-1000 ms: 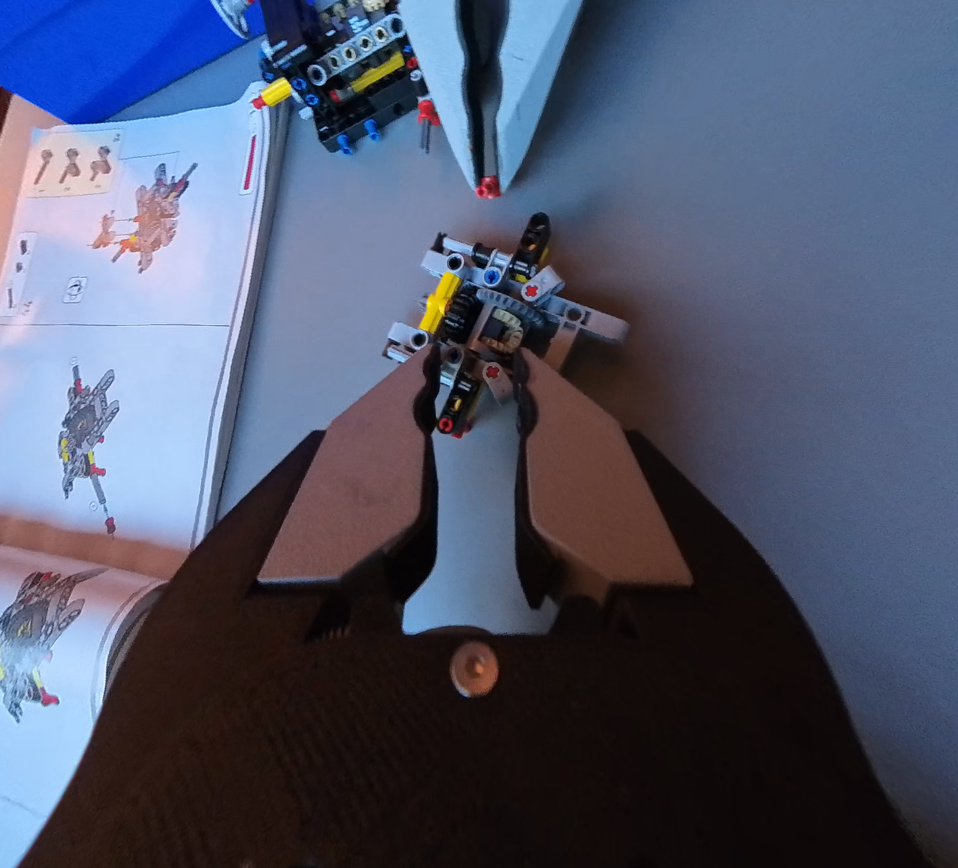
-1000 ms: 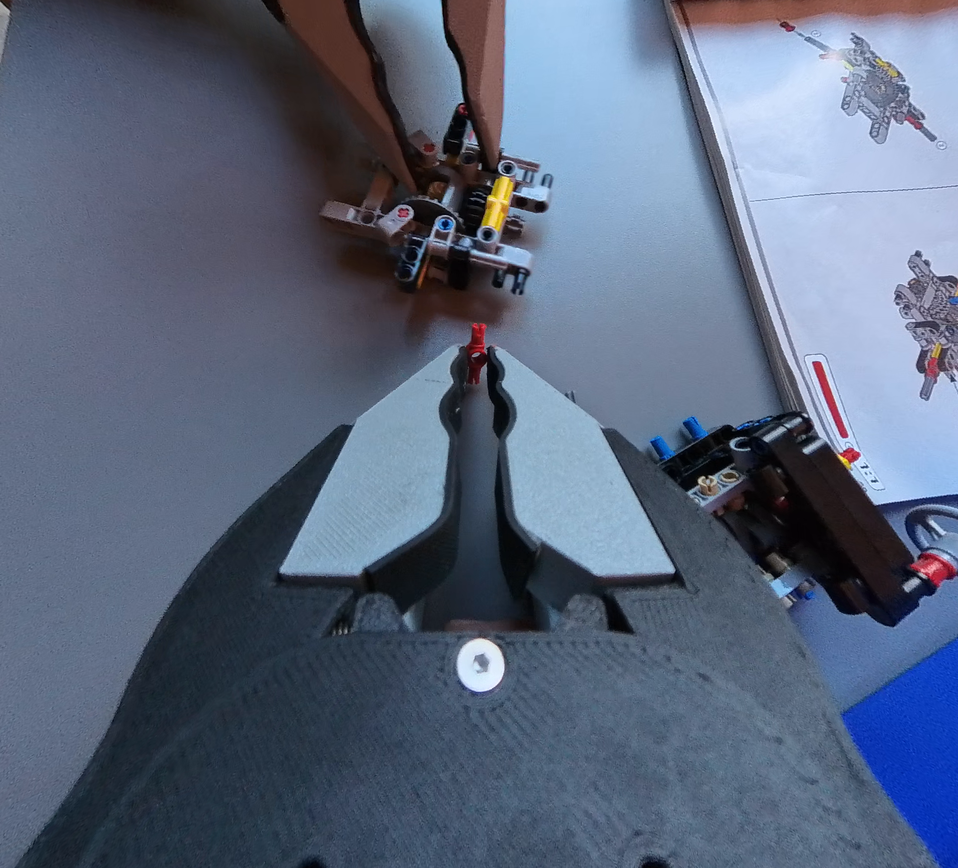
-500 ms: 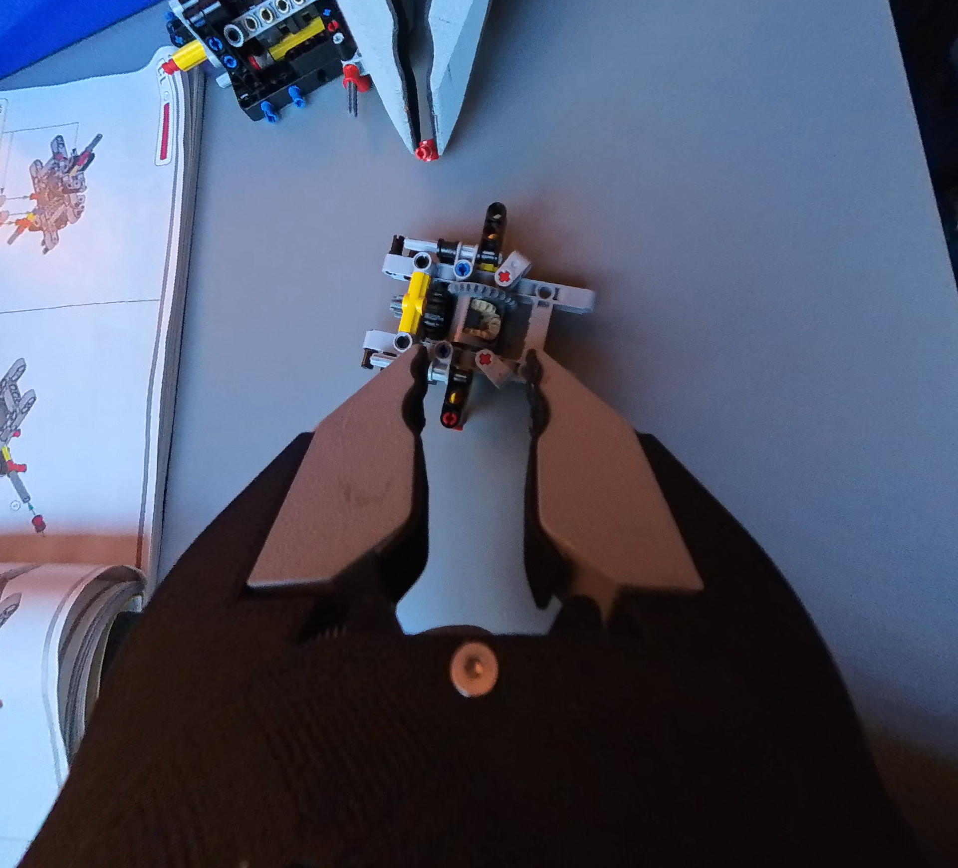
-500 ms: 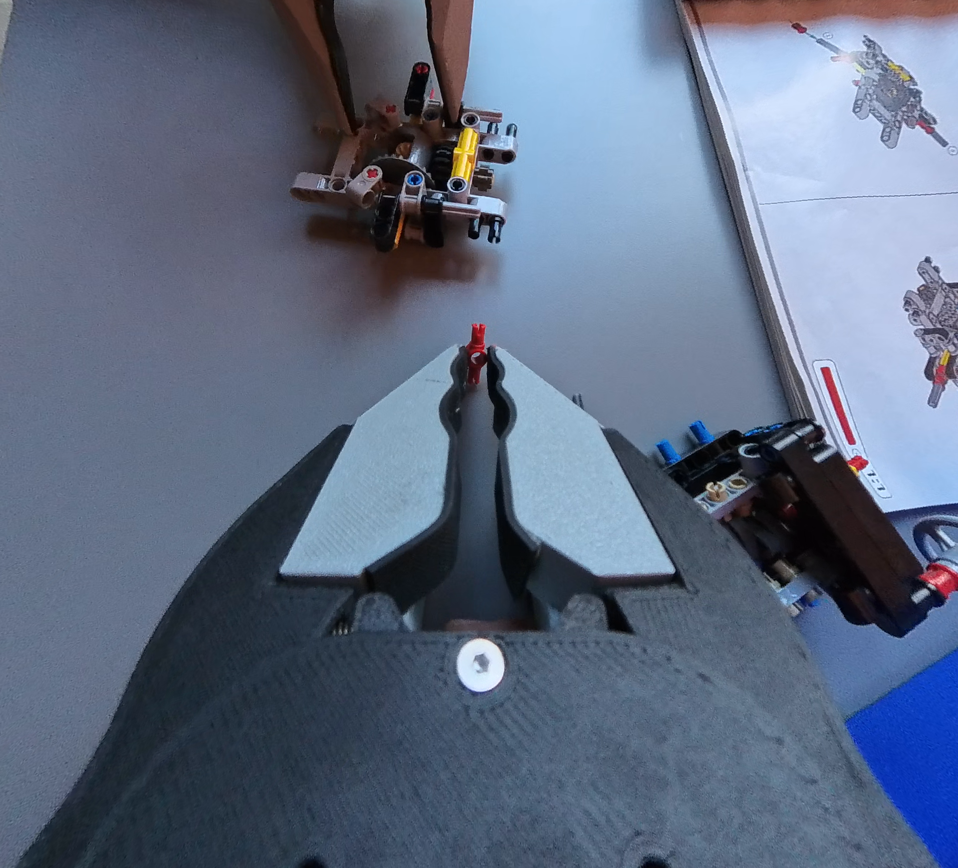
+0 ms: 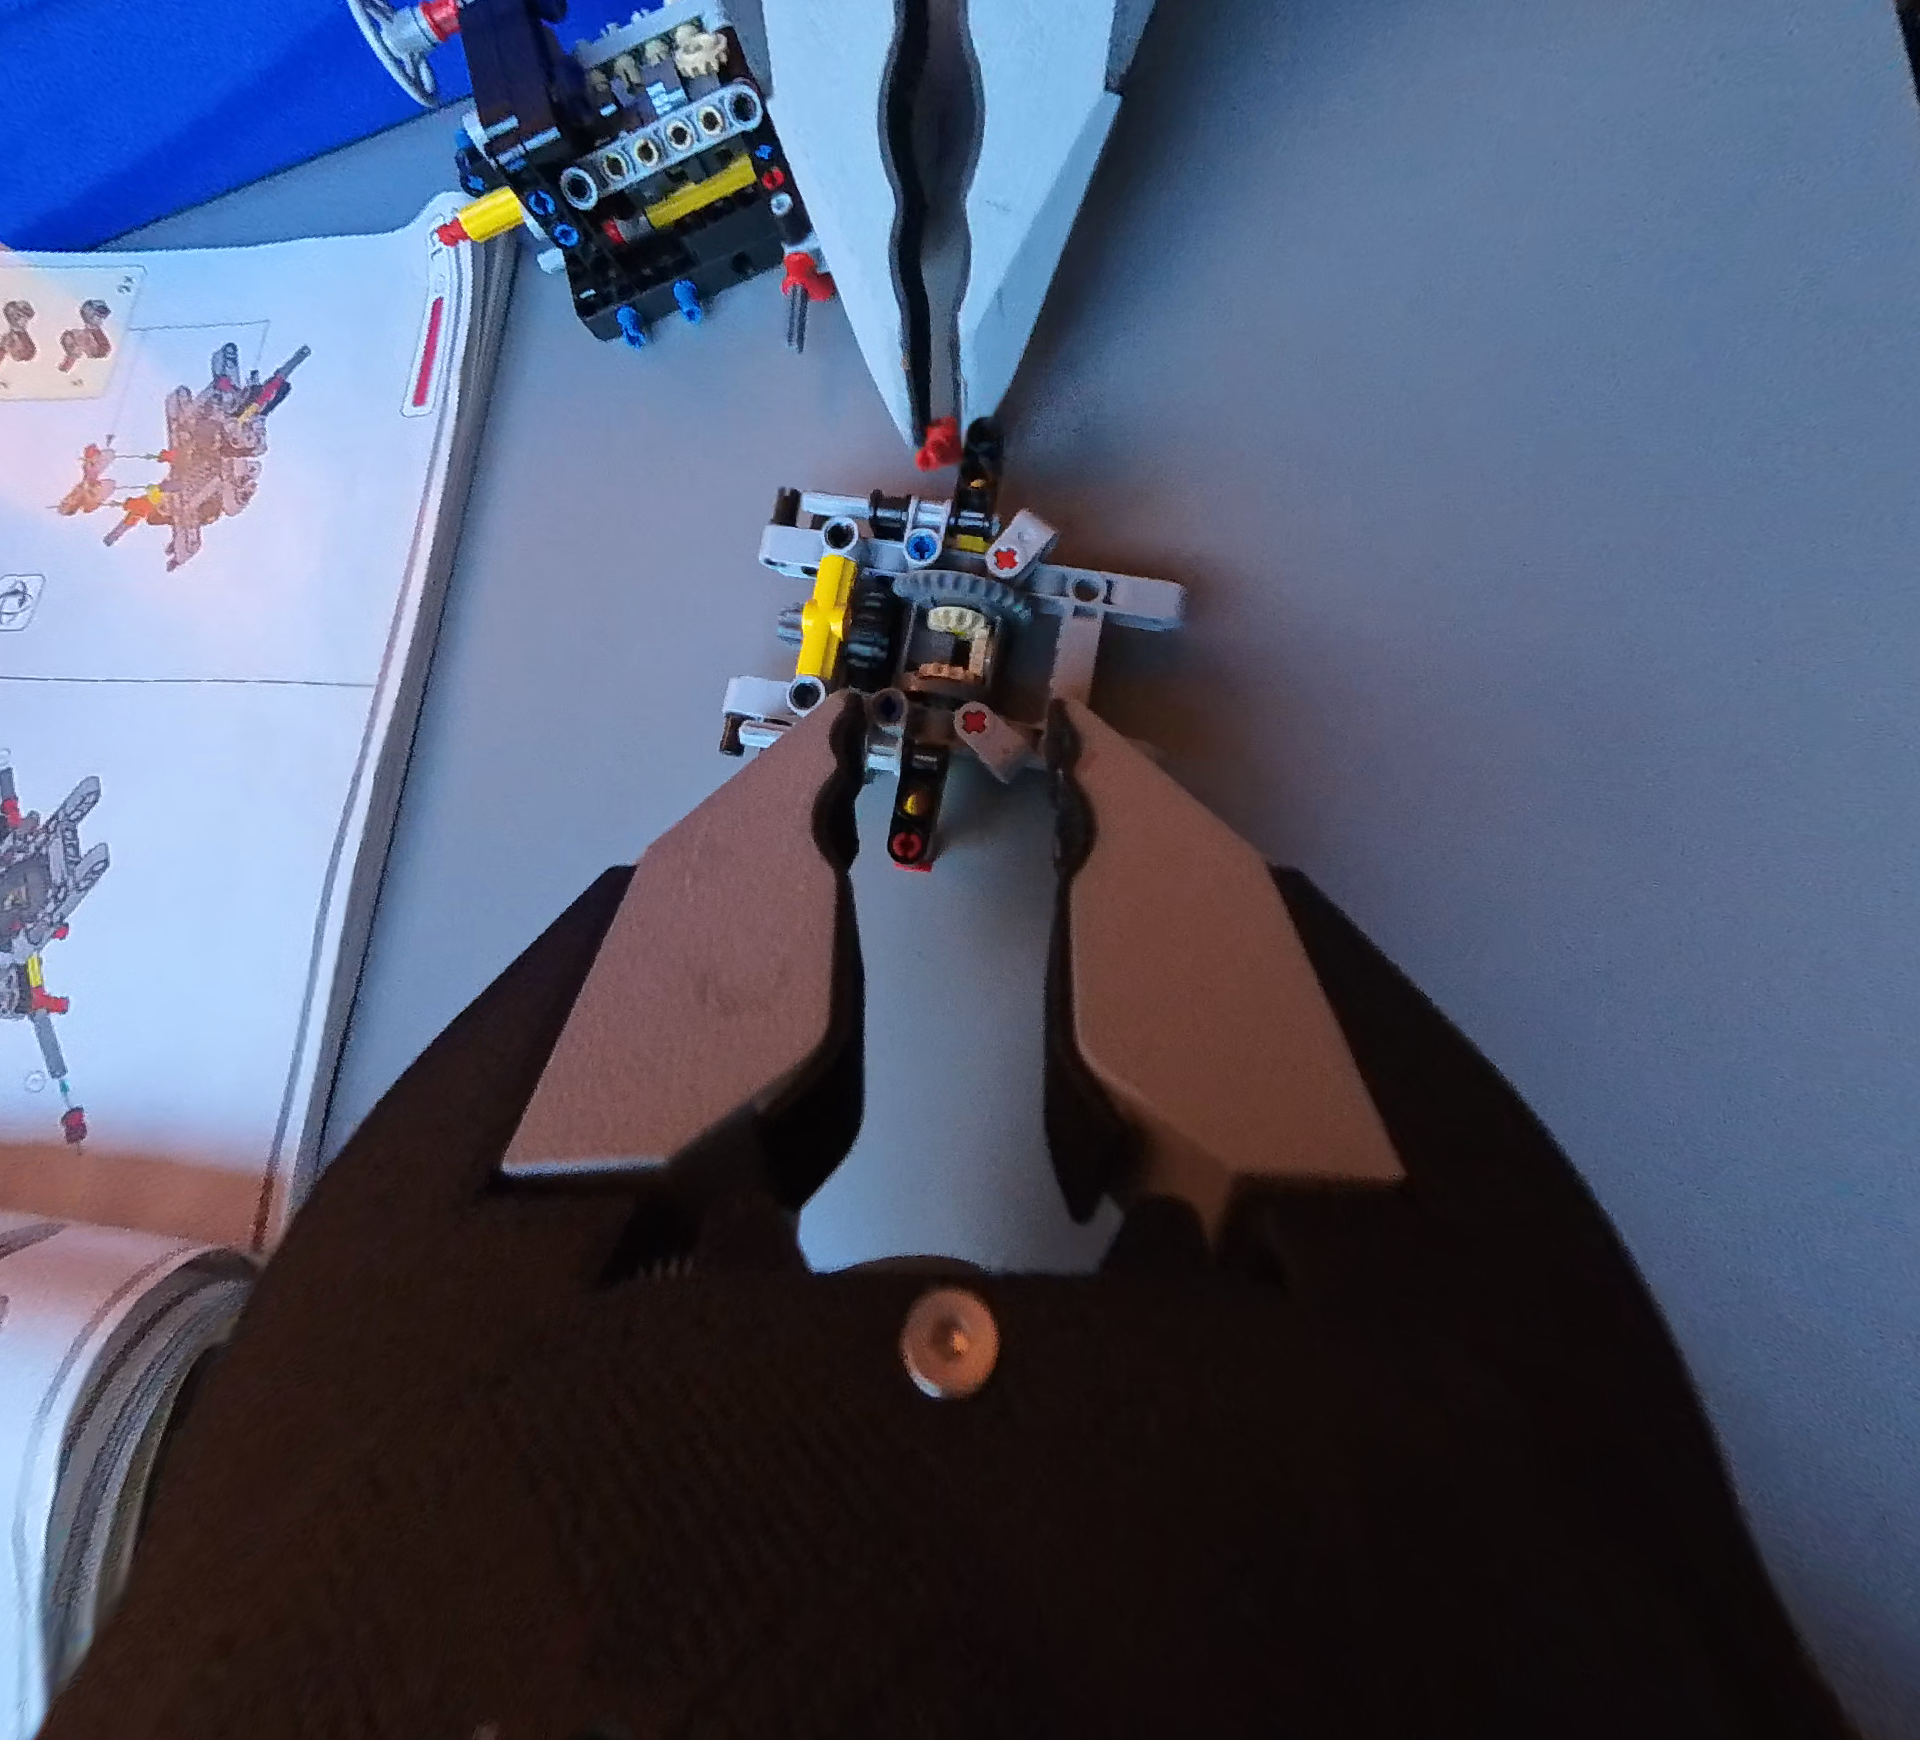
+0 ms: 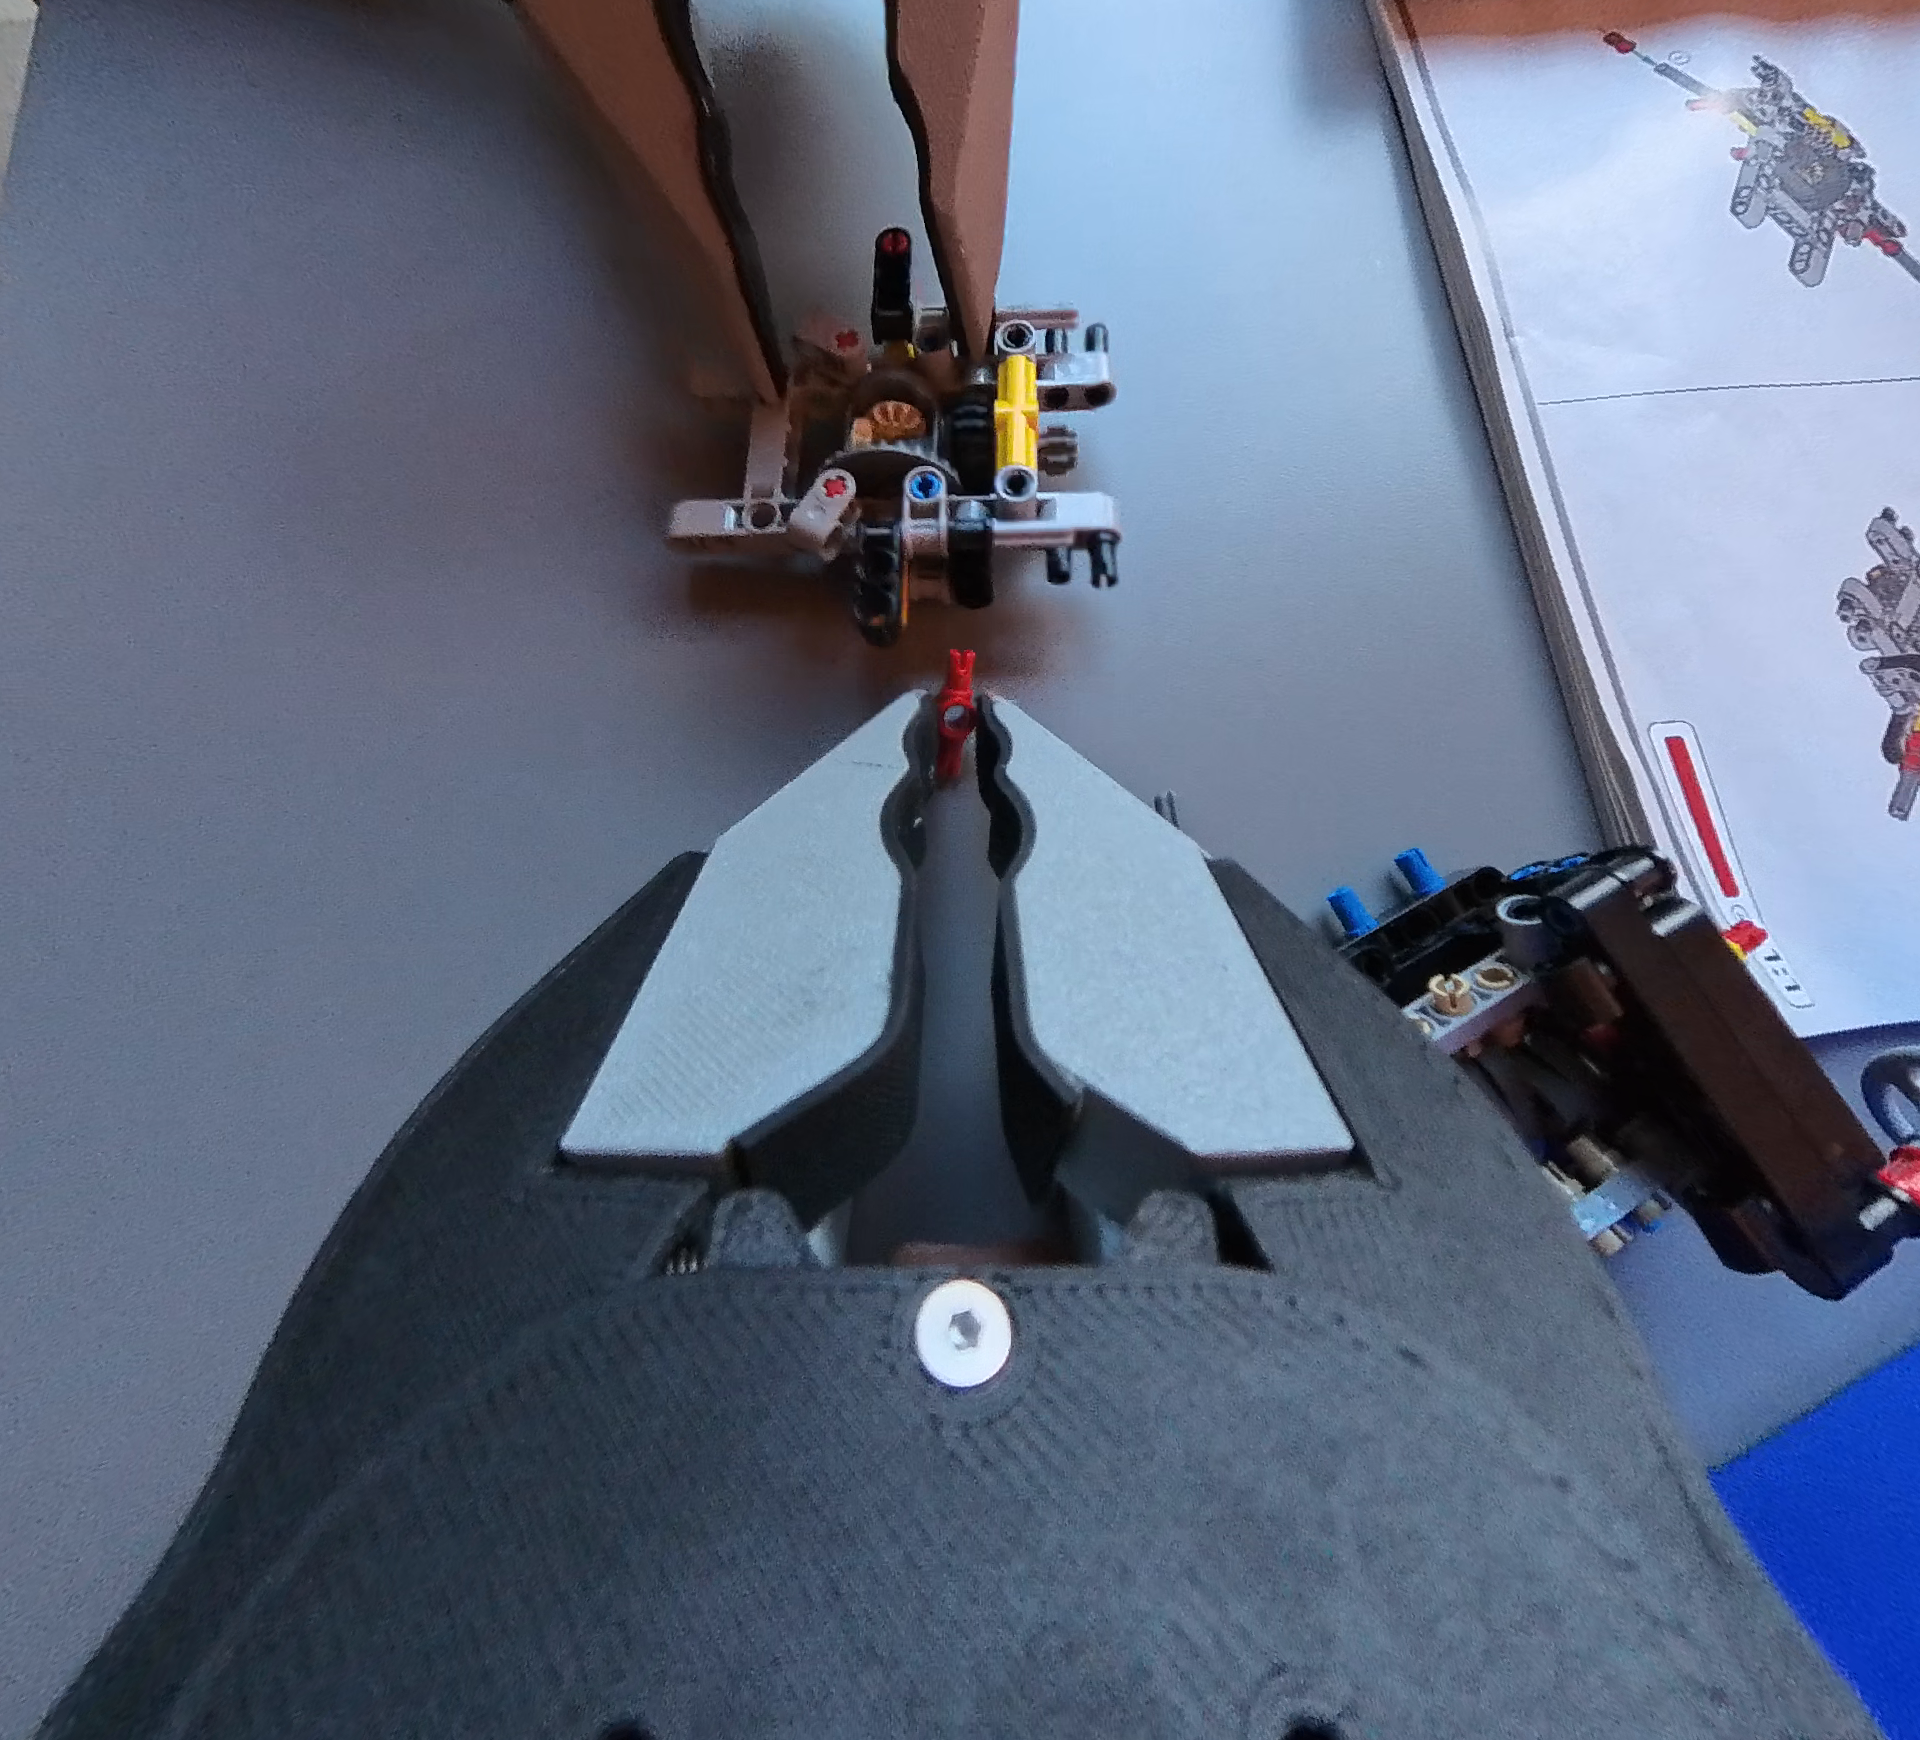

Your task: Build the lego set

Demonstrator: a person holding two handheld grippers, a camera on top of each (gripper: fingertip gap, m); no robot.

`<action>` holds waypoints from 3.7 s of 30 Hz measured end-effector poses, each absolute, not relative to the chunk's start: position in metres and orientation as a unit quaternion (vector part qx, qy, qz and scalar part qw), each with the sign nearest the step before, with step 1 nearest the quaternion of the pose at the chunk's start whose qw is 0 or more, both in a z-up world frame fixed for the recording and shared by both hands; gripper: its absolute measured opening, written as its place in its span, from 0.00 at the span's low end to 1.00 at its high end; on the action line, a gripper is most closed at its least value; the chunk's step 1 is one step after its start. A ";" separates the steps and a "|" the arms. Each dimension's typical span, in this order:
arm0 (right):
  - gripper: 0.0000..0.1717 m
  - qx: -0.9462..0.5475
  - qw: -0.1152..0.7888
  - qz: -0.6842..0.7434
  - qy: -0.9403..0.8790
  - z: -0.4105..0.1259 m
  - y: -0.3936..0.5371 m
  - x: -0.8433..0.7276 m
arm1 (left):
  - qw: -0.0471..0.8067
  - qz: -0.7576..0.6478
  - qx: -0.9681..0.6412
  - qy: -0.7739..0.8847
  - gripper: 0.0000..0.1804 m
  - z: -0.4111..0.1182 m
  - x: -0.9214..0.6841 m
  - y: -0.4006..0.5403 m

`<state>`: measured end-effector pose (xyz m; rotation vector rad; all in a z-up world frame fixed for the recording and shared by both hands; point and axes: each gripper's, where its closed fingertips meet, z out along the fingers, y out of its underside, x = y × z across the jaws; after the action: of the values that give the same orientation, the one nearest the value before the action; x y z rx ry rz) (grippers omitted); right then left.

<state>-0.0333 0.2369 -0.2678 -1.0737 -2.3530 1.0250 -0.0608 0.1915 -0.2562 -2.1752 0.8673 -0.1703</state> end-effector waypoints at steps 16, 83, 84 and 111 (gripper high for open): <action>0.03 -0.382 0.172 0.364 -0.832 -0.271 0.236 -0.033 | 0.383 -0.050 -0.867 0.315 0.18 -0.256 -0.075 0.194; 0.02 -0.373 0.109 0.556 -0.735 -0.208 0.216 -0.032 | 0.441 -0.310 -0.801 0.260 0.13 -0.208 -0.030 0.206; 0.02 -0.371 0.110 0.559 -0.733 -0.206 0.216 -0.031 | 0.440 -0.303 -0.804 0.262 0.11 -0.209 -0.031 0.206; 0.02 -0.349 0.120 0.560 -0.742 -0.206 0.210 -0.028 | 0.420 -0.348 -0.818 0.184 0.04 -0.206 -0.040 0.209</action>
<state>-0.0278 0.2097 -0.2062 -1.0204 -2.1672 1.6365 -0.0395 0.2092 -0.2064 -2.0499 0.4609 -0.8724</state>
